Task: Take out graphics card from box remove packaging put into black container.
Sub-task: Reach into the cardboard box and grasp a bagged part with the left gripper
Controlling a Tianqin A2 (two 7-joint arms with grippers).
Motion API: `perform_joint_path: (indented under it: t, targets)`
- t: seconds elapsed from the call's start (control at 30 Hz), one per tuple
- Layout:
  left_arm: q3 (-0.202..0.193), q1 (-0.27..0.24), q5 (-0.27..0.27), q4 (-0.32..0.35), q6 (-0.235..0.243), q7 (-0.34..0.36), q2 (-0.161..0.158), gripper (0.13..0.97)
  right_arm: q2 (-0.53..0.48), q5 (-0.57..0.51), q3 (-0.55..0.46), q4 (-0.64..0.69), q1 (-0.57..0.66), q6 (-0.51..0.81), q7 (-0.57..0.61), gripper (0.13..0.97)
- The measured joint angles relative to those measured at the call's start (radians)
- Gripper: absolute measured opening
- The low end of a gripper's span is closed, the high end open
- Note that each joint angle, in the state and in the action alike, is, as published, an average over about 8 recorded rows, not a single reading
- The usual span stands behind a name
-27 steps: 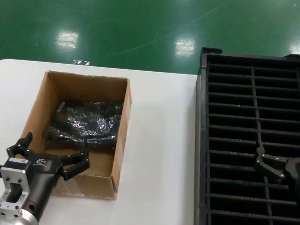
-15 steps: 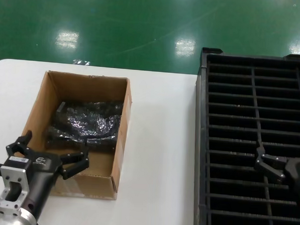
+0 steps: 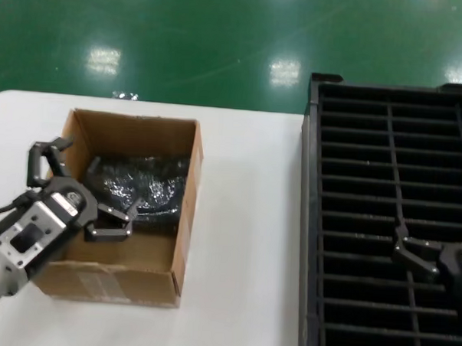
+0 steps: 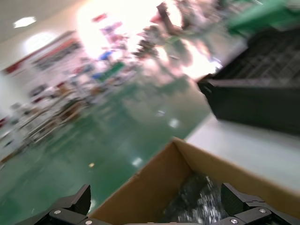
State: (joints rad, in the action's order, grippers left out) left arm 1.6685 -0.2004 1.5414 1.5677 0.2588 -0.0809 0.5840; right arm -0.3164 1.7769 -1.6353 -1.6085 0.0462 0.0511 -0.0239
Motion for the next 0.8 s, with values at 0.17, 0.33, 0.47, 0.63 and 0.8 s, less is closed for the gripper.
perform_joint_path:
  t: [0.17, 0.33, 0.47, 0.63, 0.8]
  targets:
    - [0.088, -0.15, -0.119, -0.107, 0.128, -0.033, 0.082, 0.966, 0.0, 0.0, 0.0, 0.0, 0.0, 0.0, 0.0, 0.966]
    - [0.189, -0.329, -0.229, -0.263, 0.227, -0.126, 0.096, 0.966, 0.0, 0.0, 0.0, 0.0, 0.0, 0.0, 0.0, 0.966]
    - [0.255, -0.439, -0.286, -0.389, 0.252, -0.225, 0.07, 0.966, 0.0, 0.0, 0.0, 0.0, 0.0, 0.0, 0.0, 0.966]
    - [0.305, -0.508, -0.323, -0.493, 0.262, -0.304, 0.04, 0.966, 0.0, 0.0, 0.0, 0.0, 0.0, 0.0, 0.0, 0.966]
    - [0.328, -0.54, -0.328, -0.567, 0.262, -0.352, 0.016, 0.966, 0.0, 0.0, 0.0, 0.0, 0.0, 0.0, 0.0, 0.966]
